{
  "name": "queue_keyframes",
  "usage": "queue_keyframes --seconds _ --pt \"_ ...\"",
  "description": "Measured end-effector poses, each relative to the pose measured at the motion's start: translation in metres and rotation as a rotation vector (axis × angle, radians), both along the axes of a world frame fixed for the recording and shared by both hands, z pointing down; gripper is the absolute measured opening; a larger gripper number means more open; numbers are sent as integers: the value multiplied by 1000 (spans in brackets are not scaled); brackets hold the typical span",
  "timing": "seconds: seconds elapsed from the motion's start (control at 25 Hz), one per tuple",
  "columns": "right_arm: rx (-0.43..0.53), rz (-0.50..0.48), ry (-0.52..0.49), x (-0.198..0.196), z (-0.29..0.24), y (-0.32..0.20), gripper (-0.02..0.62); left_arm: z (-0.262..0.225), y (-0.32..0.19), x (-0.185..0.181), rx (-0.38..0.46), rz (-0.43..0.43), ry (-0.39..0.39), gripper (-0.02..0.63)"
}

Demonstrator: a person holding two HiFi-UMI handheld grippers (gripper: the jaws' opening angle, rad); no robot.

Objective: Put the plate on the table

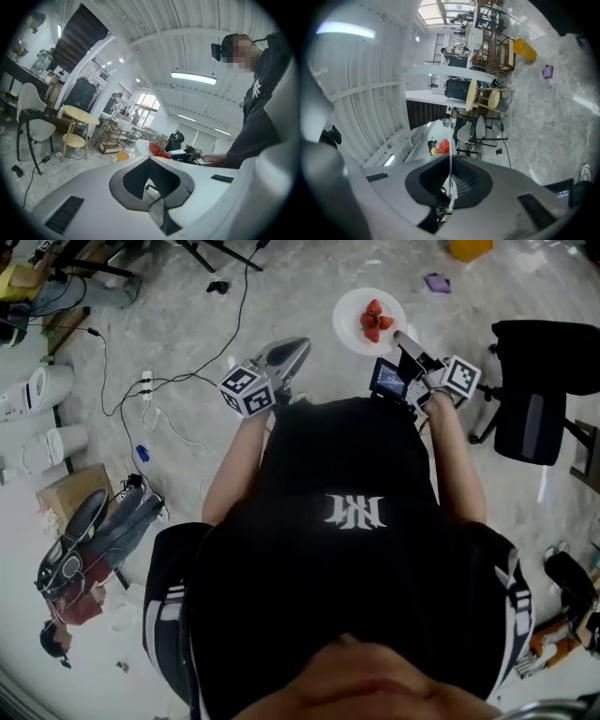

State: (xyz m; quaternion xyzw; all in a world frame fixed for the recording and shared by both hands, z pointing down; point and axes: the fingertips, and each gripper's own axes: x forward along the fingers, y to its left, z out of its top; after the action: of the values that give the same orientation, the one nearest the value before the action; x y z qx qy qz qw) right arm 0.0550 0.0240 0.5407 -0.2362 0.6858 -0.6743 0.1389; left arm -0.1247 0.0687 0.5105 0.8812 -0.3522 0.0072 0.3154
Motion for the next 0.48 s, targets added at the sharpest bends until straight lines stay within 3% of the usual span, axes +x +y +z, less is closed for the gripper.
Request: queue_keyframes --seconds 0.48 --pt "-4 -72 -39 17 12 28 15 2 33 28 -15 -33 -78 11"
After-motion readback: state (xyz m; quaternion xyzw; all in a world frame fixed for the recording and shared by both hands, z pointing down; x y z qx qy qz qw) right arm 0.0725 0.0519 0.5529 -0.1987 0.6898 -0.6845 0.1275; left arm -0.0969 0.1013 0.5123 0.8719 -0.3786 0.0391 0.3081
